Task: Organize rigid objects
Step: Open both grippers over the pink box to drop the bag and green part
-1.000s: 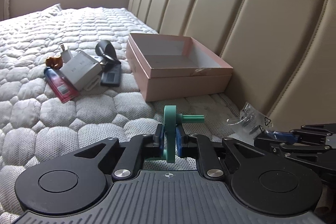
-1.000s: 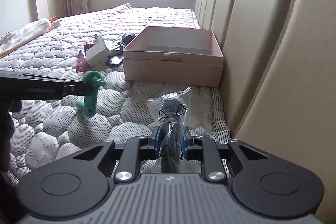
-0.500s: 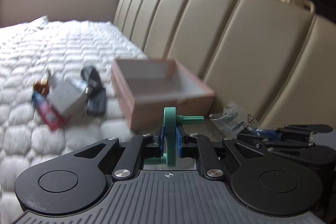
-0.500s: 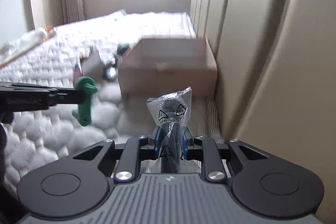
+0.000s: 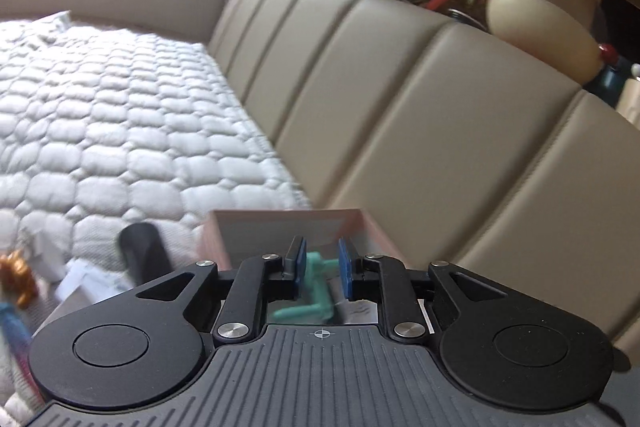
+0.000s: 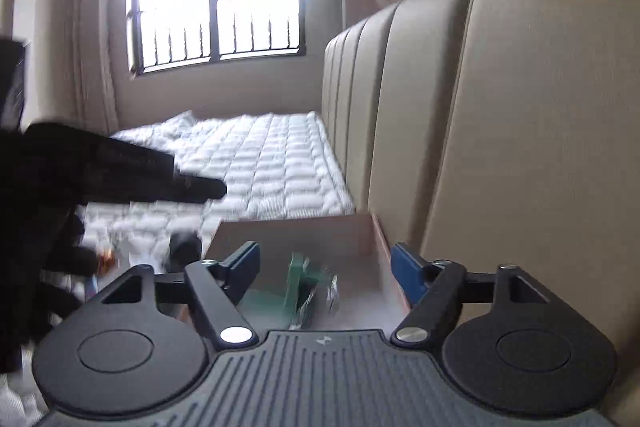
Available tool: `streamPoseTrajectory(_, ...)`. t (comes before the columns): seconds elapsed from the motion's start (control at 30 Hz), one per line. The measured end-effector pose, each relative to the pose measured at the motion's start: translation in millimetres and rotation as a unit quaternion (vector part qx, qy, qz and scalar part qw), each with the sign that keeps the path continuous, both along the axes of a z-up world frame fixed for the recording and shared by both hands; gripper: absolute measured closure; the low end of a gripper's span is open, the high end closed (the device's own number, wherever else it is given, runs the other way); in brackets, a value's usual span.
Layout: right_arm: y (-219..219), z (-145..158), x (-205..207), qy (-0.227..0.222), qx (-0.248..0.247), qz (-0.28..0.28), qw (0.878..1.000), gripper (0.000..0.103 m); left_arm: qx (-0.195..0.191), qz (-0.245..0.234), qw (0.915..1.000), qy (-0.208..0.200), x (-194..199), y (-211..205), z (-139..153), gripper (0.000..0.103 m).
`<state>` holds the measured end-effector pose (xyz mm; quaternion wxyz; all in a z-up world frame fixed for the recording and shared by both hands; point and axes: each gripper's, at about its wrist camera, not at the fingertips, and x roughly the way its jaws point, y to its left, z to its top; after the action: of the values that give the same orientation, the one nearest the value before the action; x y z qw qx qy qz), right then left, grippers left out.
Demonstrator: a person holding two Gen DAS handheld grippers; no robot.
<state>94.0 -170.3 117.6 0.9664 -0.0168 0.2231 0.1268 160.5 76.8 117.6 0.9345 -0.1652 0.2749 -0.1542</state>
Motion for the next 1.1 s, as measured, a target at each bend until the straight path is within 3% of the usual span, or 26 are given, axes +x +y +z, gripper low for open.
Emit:
streamPoseTrajectory(0.07, 6, -20, -8, 0.011, -0.026, 0.018, 0.999, 0.027, 0.024, 0.048, 0.9986, 0.001, -14, 27, -13, 0.083)
streamPoseTrajectory(0.17, 25, -39, -8, 0.035, -0.038, 0.046, 0.998, 0.027, 0.048, 0.143, 0.9882, 0.027, -37, 74, -30, 0.083)
streamPoseTrajectory(0.33, 82, -30, 12, 0.07, -0.006, 0.102, 0.992, 0.027, 0.014, 0.262, 0.9614, 0.083, -77, 144, -48, 0.083)
streamPoseTrajectory(0.47, 147, -9, 51, 0.111, 0.008, 0.13, 0.985, 0.027, -0.038, 0.276, 0.9547, 0.104, -100, 173, -65, 0.083)
streamPoseTrajectory(0.53, 179, -1, 78, 0.13, 0.005, 0.137, 0.982, 0.027, -0.052, 0.271, 0.9559, 0.099, -108, 177, -70, 0.083)
streamPoseTrajectory(0.67, 242, -14, 148, 0.176, -0.069, 0.123, 0.974, 0.027, -0.051, 0.238, 0.9645, 0.103, -105, 174, -74, 0.083)
streamPoseTrajectory(0.8, 269, -45, 185, 0.202, -0.146, 0.097, 0.963, 0.03, -0.055, 0.215, 0.9711, 0.088, -107, 170, -72, 0.083)
streamPoseTrajectory(0.93, 266, -68, 196, 0.251, -0.139, 0.081, 0.955, 0.046, -0.061, 0.225, 0.9677, 0.097, -106, 172, -77, 0.083)
streamPoseTrajectory(1.0, 264, -70, 186, 0.244, -0.153, 0.088, 0.954, 0.057, -0.058, 0.233, 0.9654, 0.101, -105, 172, -79, 0.083)
streamPoseTrajectory(1.1, 256, -58, 160, 0.243, -0.14, 0.126, 0.952, 0.057, -0.052, 0.231, 0.9663, 0.101, -105, 169, -78, 0.083)
